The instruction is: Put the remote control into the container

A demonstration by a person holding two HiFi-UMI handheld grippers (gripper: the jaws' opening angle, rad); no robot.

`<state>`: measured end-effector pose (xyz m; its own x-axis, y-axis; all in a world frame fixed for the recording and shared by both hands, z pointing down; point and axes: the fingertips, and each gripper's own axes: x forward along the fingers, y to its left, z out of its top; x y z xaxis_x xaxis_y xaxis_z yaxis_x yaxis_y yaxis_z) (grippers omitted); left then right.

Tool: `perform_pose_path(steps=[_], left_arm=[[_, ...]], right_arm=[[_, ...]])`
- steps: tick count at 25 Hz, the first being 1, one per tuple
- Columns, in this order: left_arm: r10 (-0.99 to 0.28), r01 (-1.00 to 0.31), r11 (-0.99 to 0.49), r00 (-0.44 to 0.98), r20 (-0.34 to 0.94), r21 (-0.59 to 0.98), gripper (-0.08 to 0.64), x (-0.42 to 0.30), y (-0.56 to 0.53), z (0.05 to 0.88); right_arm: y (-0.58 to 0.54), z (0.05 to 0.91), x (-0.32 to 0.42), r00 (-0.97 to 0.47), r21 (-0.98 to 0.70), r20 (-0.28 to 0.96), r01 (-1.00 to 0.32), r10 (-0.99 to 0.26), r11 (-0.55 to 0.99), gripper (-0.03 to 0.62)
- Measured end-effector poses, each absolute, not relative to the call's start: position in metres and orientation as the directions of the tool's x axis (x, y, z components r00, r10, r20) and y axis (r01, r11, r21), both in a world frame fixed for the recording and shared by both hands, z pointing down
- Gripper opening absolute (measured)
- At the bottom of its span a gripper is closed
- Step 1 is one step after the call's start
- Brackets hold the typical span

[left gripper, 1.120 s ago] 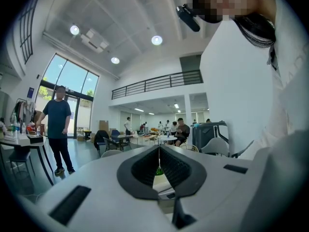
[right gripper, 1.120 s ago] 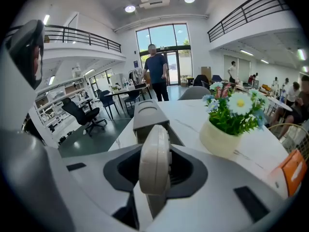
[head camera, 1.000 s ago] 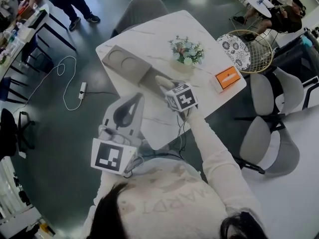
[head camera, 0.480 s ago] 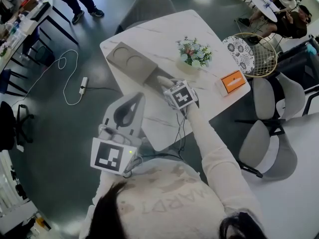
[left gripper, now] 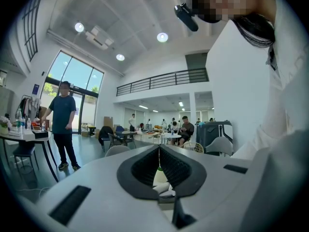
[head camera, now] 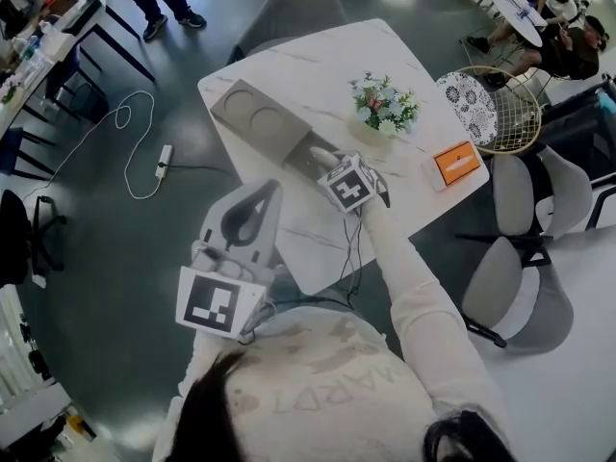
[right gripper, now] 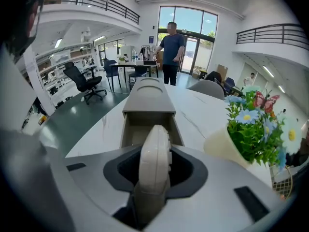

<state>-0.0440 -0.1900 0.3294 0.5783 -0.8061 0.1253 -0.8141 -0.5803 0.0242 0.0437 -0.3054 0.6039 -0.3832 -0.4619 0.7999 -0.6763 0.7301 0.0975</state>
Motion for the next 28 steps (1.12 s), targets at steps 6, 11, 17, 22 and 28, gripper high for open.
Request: perform_pose_path(steps=[6,11,17,22,28], left_arm=[[-0.81,-0.819,-0.573,0.572,0.133,0.029,0.014,-0.047,-0.196,0.334],[-0.811,-0.821,-0.57,0.568,0.141,0.03,0.014,-0.049,-0.2,0.336],[-0.81,-0.82,-0.571,0.569,0.143,0.033,0.014,-0.048,-0.203,0.338],[-0.808,-0.818,-0.575,0.573,0.14,0.031,0.014,-0.047,-0.205,0.337],[-0.809,-0.82,-0.571,0.57,0.147,0.033,0.014,-0.047,-0.206,0.339]], right_arm=[[-0.312,0.613,0.045,-0.362,0.134,0.808,-0.655,-0.465,0.744,0.118],[-0.318,0.614,0.044,-0.353,0.168,0.805,-0.636,-0.476,0.754,0.118],[-0.319,0.619,0.046,-0.303,0.277,0.817,-0.541,-0.491,0.794,0.118],[-0.318,0.626,0.051,-0.225,0.384,0.822,-0.46,-0.524,0.8,0.118],[-0.318,0.635,0.061,-0.141,0.461,0.816,-0.424,-0.56,0.78,0.118]])
